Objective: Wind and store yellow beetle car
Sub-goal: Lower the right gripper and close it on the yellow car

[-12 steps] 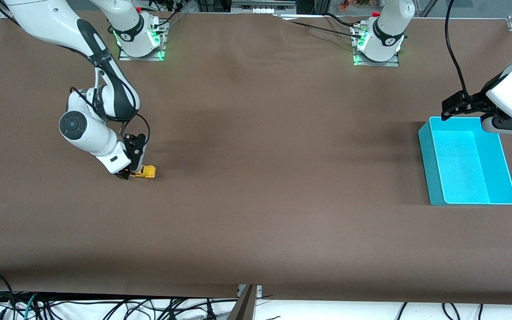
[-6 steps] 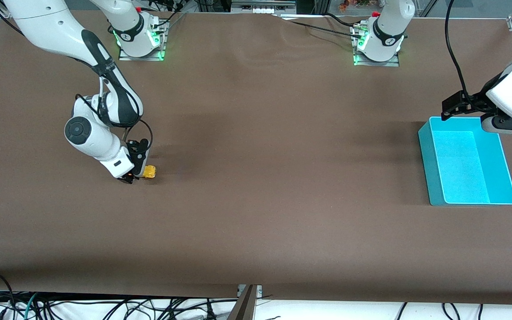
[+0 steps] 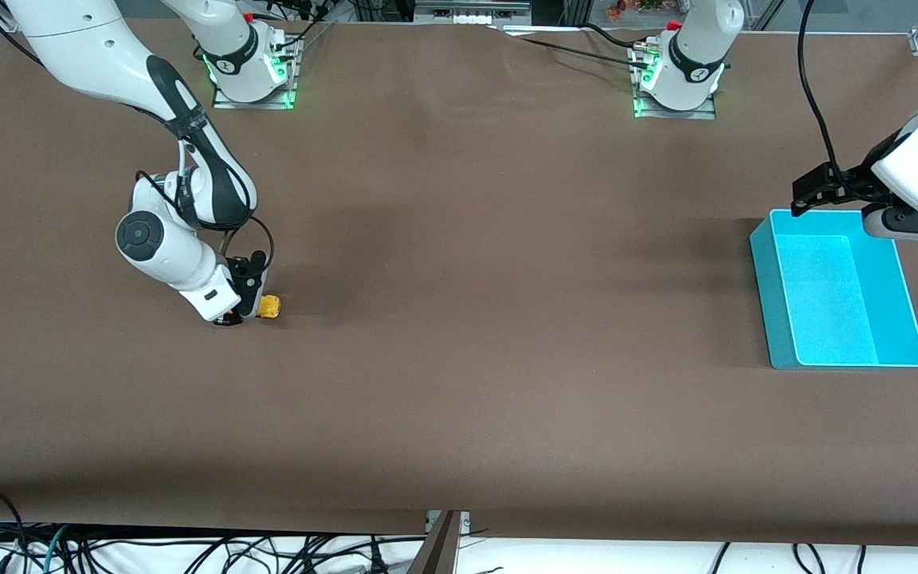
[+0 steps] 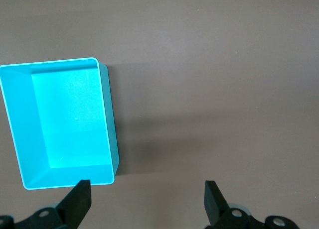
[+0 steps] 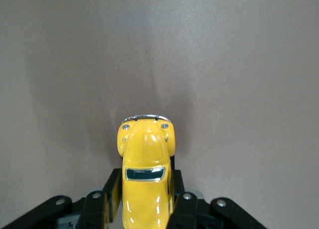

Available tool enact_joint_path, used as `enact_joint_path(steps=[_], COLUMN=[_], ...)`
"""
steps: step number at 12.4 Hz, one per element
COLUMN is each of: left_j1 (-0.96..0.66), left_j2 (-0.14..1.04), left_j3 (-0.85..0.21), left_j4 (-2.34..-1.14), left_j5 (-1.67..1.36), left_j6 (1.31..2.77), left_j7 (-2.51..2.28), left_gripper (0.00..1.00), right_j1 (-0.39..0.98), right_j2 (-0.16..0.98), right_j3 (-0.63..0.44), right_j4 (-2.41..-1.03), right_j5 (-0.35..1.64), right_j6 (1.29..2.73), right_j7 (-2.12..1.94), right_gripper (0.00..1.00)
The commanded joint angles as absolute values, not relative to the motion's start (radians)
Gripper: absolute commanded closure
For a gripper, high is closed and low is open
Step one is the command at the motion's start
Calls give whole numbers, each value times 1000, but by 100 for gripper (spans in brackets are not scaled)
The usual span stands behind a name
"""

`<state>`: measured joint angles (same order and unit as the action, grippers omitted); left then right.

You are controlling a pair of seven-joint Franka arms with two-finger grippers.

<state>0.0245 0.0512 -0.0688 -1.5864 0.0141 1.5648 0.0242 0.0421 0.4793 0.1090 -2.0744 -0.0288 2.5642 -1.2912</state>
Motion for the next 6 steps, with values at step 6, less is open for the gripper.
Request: enact_joint_path(steps=[6], left_j1=[29], left_j2=[66], left_j3=[-71], left_j4=[-1554], left_j5=[2], left_j6=[1542], left_j7=[29], left_gripper=[0], right_j1=[23], right_j2=[485], right_j3=[112], right_j4=[-2072], right_j5=[2], right_j6=[2566], right_j7=[-1473], right_gripper=[80])
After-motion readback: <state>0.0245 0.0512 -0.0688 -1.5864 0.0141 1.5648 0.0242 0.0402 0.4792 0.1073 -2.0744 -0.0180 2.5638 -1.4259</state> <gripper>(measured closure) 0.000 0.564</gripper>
